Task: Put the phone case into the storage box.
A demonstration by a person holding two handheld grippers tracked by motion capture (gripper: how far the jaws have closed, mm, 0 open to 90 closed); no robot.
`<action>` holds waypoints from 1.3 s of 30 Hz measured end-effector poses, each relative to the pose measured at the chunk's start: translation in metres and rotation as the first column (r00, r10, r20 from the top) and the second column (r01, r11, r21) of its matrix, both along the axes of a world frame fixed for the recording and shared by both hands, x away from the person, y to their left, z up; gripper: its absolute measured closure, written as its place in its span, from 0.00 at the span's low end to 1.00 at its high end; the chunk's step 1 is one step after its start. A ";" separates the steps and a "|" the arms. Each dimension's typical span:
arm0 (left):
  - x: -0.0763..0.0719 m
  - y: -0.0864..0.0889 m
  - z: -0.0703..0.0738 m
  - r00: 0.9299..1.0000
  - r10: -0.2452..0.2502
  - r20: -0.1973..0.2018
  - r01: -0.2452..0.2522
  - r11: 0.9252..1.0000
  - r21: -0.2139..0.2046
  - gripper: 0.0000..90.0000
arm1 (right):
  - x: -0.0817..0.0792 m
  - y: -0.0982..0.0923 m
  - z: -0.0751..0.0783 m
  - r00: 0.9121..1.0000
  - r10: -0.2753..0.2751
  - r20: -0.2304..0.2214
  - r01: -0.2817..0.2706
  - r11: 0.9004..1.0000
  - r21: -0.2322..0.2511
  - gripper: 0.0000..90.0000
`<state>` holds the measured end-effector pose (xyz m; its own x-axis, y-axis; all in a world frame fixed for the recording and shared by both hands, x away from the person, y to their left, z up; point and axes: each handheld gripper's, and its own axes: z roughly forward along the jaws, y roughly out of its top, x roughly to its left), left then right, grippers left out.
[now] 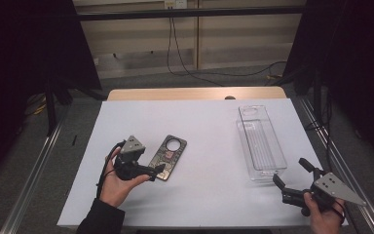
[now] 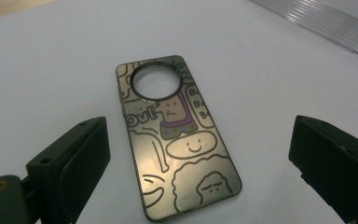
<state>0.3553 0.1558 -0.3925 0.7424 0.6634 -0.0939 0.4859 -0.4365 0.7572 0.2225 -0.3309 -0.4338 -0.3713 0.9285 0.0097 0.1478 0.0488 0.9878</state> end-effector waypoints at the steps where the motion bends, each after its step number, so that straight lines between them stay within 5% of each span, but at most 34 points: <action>1: 0.004 0.000 -0.001 1.000 0.007 0.001 -0.007 1.000 0.024 0.06 | 0.000 0.000 0.000 1.000 -0.001 -0.002 0.001 1.000 0.000 0.00; 13: 0.035 -0.012 -0.015 0.995 0.059 -0.076 -0.049 0.991 0.126 0.06 | 0.000 0.000 0.000 1.000 -0.003 -0.006 0.003 1.000 0.003 0.00; 19: 0.045 -0.025 -0.017 0.994 0.038 -0.106 -0.021 0.988 0.153 0.06 | 0.001 0.000 0.000 1.000 0.001 -0.007 -0.001 1.000 0.003 0.00; 29: 0.061 -0.047 -0.029 0.984 -0.002 -0.177 0.045 0.970 0.240 0.06 | 0.001 0.000 -0.001 1.000 0.003 -0.007 -0.003 1.000 0.002 0.00; 39: 0.071 -0.059 -0.037 0.977 0.014 -0.211 0.045 0.962 0.269 0.06 | 0.001 0.000 -0.001 1.000 0.004 -0.008 -0.004 1.000 0.001 0.00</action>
